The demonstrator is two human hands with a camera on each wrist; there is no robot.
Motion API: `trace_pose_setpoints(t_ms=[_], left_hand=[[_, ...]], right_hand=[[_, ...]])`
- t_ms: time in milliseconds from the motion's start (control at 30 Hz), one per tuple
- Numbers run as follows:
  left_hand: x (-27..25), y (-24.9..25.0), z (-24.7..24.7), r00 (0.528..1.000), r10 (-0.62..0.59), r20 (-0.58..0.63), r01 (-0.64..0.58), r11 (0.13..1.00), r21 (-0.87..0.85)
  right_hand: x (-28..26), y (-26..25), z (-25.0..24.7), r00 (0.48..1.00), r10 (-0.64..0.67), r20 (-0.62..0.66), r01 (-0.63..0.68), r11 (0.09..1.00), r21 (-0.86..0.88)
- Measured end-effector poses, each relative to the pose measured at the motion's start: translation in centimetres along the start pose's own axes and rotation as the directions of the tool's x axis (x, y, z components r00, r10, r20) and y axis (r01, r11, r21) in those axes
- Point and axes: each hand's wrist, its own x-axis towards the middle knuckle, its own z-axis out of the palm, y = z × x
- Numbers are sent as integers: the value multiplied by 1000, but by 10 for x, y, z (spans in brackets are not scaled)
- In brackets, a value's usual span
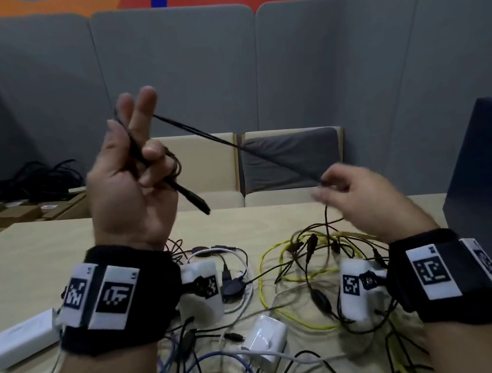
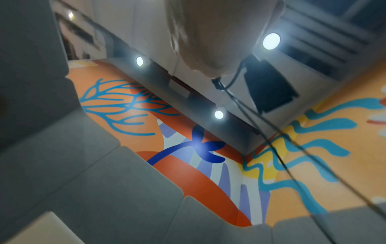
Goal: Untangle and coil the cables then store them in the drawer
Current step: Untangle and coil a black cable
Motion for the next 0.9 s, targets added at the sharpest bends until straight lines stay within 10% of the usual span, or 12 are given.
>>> trace_pose_setpoints(t_ms=[133, 300, 467, 600, 800, 900], left_hand=[[2, 3, -5, 990, 85, -116, -87, 996, -15], [3, -2, -8, 970, 112, -218, -112, 994, 13], [-3, -15, 0, 999, 1, -50, 13, 964, 267], [-11, -33, 7, 984, -161, 71, 126, 925, 358], [-18, -49, 9, 962, -265, 69, 168, 770, 616], [-23, -56, 9, 954, -280, 103, 91, 601, 794]], right_hand=[[7, 7, -9, 917, 64, -393, 70, 946, 318], [5, 21, -22, 913, 246, -325, 3, 793, 609], [11, 25, -9, 912, 287, -294, -133, 883, 450], [11, 21, -3, 973, 145, -181, -131, 988, 85], [-7, -18, -7, 986, -147, -81, 166, 775, 610], [-17, -42, -4, 908, -415, 55, 251, 645, 721]])
